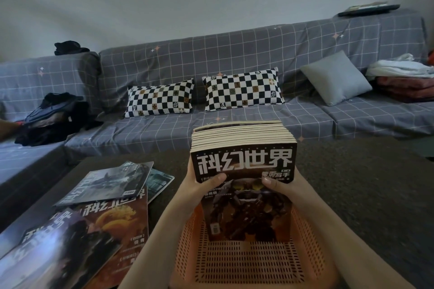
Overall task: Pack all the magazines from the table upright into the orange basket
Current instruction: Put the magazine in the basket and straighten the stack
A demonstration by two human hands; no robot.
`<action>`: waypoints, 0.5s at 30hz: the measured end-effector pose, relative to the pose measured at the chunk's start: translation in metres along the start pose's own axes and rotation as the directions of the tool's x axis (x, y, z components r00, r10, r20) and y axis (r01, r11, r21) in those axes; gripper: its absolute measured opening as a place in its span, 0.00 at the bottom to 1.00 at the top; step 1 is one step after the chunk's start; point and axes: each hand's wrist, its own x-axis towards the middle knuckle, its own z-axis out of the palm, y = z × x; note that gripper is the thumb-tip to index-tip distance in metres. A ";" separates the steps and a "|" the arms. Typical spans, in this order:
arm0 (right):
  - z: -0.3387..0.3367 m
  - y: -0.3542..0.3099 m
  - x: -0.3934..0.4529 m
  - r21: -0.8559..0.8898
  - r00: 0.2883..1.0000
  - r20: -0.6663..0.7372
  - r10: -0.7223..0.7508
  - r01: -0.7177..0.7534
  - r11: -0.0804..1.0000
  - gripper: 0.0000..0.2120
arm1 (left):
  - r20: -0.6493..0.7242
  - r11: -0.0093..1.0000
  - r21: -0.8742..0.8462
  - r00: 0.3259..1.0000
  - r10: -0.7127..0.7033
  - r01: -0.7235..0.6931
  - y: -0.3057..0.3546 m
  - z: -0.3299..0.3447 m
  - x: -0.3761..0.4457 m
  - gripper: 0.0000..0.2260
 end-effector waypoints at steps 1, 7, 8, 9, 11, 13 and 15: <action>-0.001 0.002 -0.001 -0.003 1.000 0.004 -0.001 0.001 1.000 0.45 | -0.001 1.000 0.028 1.000 0.005 -0.005 -0.003 0.000 -0.001 0.49; 0.000 0.011 -0.008 -0.011 1.000 0.016 0.021 -0.021 1.000 0.47 | -0.012 0.996 0.018 0.996 -0.087 0.087 -0.021 0.002 -0.007 0.53; 0.000 0.011 -0.008 -0.022 1.000 0.010 0.023 -0.022 1.000 0.48 | -0.015 0.995 0.018 0.995 -0.102 0.103 -0.022 0.003 -0.006 0.54; 0.001 0.011 -0.008 -0.031 1.000 0.004 0.026 -0.026 0.999 0.48 | -0.017 0.993 0.009 0.993 -0.117 0.117 -0.023 0.004 -0.006 0.55; 0.003 0.011 -0.007 -0.042 0.999 0.000 0.033 -0.033 0.999 0.47 | -0.023 0.991 -0.014 0.991 -0.133 0.132 -0.024 0.005 -0.006 0.56; 0.002 0.011 -0.006 -0.039 0.999 -0.001 0.036 -0.036 0.999 0.47 | -0.014 0.991 -0.034 0.991 -0.130 0.130 -0.023 0.006 -0.005 0.57; 0.001 0.011 -0.006 -0.018 0.999 -0.001 0.037 -0.037 0.999 0.46 | -0.011 0.990 -0.056 0.992 -0.128 0.127 -0.022 0.005 -0.004 0.59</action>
